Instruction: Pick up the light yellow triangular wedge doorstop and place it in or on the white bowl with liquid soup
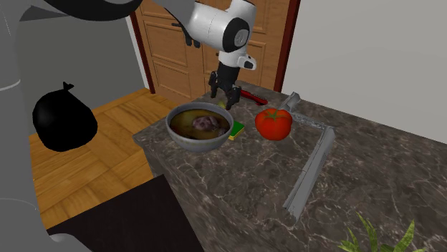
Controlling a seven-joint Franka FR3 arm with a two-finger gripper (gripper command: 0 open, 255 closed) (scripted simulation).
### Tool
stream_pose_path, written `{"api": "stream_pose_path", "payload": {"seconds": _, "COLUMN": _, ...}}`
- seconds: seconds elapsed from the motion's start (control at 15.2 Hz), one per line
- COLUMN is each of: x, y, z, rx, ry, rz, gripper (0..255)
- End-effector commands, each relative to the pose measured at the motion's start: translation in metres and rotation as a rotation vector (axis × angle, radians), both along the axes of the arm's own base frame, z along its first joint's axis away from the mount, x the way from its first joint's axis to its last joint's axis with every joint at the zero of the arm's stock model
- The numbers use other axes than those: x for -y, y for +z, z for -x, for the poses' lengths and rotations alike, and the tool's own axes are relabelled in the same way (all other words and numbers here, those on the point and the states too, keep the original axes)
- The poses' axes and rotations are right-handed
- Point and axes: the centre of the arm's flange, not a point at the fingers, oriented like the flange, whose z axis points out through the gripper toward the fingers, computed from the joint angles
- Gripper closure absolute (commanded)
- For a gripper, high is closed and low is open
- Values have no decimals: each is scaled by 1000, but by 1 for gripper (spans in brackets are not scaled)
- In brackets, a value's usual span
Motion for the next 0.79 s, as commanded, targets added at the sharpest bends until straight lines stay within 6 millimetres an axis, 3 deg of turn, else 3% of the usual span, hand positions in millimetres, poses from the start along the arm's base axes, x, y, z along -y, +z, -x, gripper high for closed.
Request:
{"api": "stream_pose_path", "payload": {"seconds": 0.0, "x": -1, "y": -3, "z": 1, "rx": 1, "ry": 0, "rz": 0, "gripper": 0}}
{"api": "stream_pose_path", "payload": {"seconds": 0.46, "x": -1, "y": -3, "z": 1, "rx": 0, "ry": 0, "rz": 0, "gripper": 0}}
{"api": "stream_pose_path", "payload": {"seconds": 0.53, "x": -1, "y": -3, "z": 1, "rx": 0, "ry": 0, "rz": 0, "gripper": 255}}
{"api": "stream_pose_path", "payload": {"seconds": 0.73, "x": -1, "y": -3, "z": 1, "rx": 0, "ry": 0, "rz": 0, "gripper": 255}}
